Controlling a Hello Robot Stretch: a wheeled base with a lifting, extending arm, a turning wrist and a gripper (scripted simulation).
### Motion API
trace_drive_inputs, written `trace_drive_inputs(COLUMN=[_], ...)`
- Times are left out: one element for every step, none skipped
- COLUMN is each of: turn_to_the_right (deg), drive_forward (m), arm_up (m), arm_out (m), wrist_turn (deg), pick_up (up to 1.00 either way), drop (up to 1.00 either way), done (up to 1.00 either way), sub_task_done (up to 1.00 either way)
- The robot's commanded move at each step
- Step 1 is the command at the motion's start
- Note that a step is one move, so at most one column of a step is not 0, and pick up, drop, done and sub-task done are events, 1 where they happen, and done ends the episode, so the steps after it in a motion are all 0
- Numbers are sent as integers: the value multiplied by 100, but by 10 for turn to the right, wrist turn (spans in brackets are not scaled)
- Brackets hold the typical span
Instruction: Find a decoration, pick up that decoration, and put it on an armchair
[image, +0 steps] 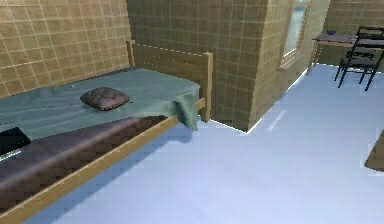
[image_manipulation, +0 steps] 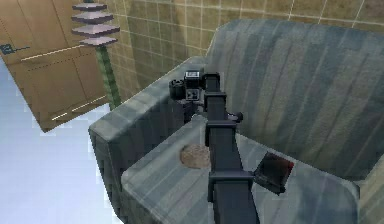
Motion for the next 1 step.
trace_drive_inputs(turn_to_the_right=[0], drive_forward=[0], arm_up=[0], arm_out=[0], wrist_turn=[0], pick_up=[0], drop=[0], done=[100], sub_task_done=[0])
